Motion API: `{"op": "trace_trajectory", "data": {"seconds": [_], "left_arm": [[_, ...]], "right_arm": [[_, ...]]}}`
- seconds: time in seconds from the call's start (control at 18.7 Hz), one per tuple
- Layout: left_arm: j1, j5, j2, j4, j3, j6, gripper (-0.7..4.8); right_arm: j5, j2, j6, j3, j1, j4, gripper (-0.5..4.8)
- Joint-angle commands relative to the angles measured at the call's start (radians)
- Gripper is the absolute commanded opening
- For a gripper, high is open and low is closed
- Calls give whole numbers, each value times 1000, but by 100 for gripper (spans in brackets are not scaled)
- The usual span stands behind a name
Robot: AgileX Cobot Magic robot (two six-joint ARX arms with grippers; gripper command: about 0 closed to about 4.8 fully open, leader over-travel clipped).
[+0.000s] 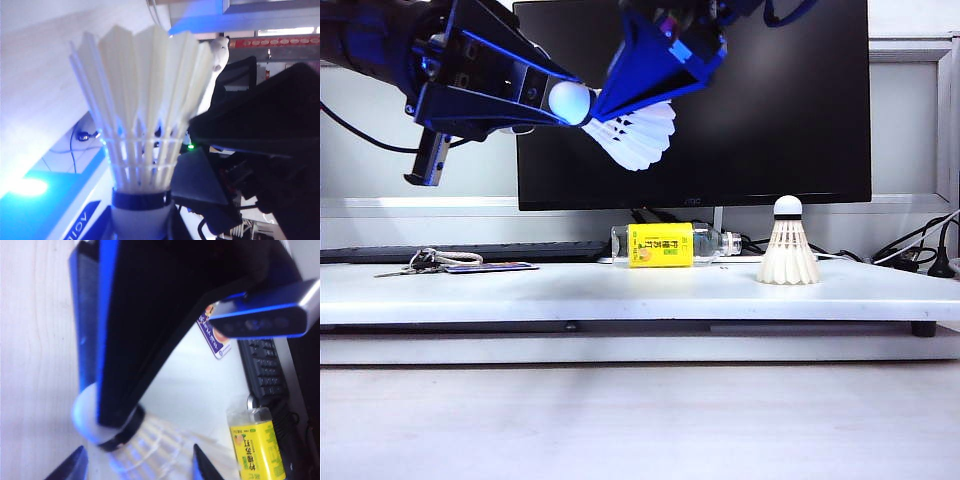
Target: Stack the badminton balls on the table vertically.
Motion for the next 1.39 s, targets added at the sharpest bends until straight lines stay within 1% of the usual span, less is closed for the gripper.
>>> {"op": "trace_trajectory", "data": {"seconds": [0.05, 0.16, 0.32, 0.43, 0.59, 0.7, 0.86, 1.07, 1.23, 1.39], "left_arm": [[0, 40, -4, -15, 5, 19, 85], [0, 72, -4, -14, 5, 19, 85], [0, 90, -4, -14, 5, 19, 85], [0, 117, -4, -14, 5, 19, 85], [0, 127, -4, -13, 5, 20, 85], [0, 129, -4, -13, 5, 20, 85], [0, 181, -4, -10, 5, 24, 85], [0, 199, -4, -10, 5, 27, 88], [0, 237, -4, -4, 5, 27, 90], [0, 240, -4, -3, 5, 26, 90]], "right_arm": [[-37, -3, 0, 5, 5, 33, 270], [-55, -3, 1, 5, 5, 32, 270], [-73, -3, 9, 5, 14, 34, 270], [-76, -3, 31, 5, 15, 40, 270], [-91, -3, 32, 5, 15, 47, 237], [-91, -3, 31, 5, 15, 48, 237], [-91, -2, 31, 5, 14, 48, 237], [-92, 0, 30, 5, 14, 47, 237], [-92, 0, 24, 4, 14, 40, 238], [-91, 0, 13, 4, 14, 20, 238]]}}
